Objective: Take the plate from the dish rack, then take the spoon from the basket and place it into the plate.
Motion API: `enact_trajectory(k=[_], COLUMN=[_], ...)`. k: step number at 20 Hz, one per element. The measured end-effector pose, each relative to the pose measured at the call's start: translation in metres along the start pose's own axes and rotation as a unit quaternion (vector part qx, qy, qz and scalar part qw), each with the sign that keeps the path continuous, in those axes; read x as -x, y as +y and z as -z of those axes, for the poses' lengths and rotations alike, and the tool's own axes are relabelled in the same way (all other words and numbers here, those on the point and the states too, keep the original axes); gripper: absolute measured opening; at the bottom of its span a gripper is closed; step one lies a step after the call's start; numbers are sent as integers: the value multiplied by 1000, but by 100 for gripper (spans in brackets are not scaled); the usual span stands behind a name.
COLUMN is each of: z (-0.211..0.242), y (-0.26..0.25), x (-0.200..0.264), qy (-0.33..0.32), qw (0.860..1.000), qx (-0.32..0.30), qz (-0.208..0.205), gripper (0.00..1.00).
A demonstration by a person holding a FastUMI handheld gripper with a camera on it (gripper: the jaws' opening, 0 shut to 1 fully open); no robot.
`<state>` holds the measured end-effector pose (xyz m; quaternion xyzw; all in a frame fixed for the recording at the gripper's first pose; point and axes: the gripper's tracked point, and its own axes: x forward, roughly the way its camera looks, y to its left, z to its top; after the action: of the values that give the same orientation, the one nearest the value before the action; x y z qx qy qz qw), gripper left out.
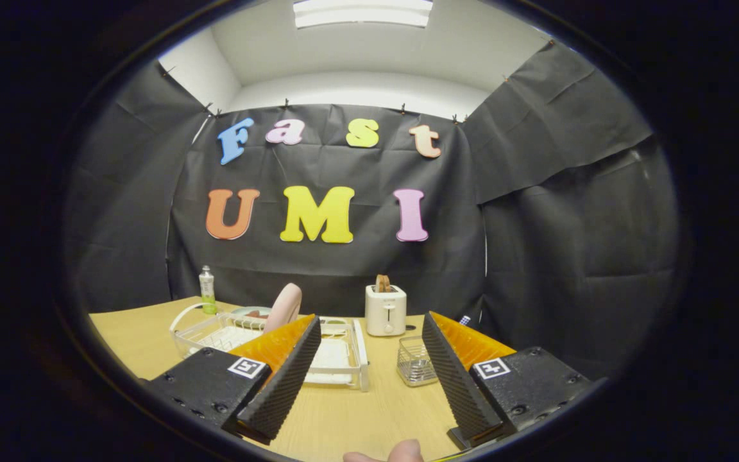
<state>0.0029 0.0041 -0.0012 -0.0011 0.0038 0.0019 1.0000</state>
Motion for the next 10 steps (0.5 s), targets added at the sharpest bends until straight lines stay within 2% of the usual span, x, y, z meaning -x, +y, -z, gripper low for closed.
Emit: enact_trajectory(k=[5, 10], z=[-6, -24], y=[2, 8], x=[-5, -17], qy=[0, 15], qw=[1000, 999], qx=[2, -1], qz=[-6, -29], gripper=[100, 100])
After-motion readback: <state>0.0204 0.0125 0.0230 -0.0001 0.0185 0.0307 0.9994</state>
